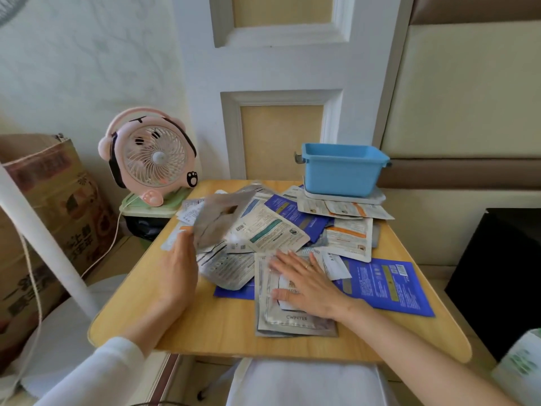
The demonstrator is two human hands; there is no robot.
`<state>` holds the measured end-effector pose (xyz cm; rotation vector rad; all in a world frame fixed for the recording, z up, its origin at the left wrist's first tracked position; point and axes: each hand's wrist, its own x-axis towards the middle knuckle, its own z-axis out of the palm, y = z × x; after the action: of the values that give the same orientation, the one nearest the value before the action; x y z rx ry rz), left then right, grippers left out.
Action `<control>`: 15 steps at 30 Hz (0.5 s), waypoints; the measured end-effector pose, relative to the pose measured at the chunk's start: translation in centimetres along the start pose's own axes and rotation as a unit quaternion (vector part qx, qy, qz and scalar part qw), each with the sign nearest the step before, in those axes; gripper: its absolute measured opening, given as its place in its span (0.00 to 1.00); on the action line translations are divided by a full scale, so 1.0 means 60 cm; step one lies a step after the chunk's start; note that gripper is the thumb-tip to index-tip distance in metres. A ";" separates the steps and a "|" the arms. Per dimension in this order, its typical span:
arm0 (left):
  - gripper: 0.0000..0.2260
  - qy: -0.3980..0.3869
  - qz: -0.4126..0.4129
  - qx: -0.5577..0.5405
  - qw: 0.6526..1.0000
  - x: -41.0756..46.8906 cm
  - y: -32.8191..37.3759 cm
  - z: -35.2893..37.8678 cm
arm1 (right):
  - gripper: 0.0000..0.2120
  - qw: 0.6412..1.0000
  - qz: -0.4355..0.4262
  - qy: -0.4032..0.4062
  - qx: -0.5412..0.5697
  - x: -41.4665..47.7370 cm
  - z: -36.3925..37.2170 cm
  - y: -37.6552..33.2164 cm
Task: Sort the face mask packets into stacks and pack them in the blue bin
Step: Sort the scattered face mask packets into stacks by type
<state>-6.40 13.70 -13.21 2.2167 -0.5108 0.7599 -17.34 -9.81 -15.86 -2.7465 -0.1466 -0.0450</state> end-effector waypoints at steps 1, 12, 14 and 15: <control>0.07 0.008 -0.043 -0.093 0.995 -0.004 0.026 -0.004 | 0.44 0.994 0.012 0.025 0.105 0.000 -0.007 -0.005; 0.12 -0.198 -0.080 -0.341 0.915 -0.043 0.111 0.038 | 0.14 0.810 0.084 0.113 0.569 -0.017 -0.096 -0.028; 0.13 -0.222 -0.096 -0.348 0.906 -0.045 0.110 0.033 | 0.07 0.813 0.133 0.145 0.549 -0.021 -0.092 -0.019; 0.15 -0.229 -0.105 -0.356 0.900 -0.044 0.106 0.029 | 0.07 0.812 0.152 0.152 0.542 -0.023 -0.089 -0.014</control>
<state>-11.29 8.55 -12.69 1.6886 -0.6364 -0.0938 -18.85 -11.20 -10.67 -1.5503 0.2842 -0.2305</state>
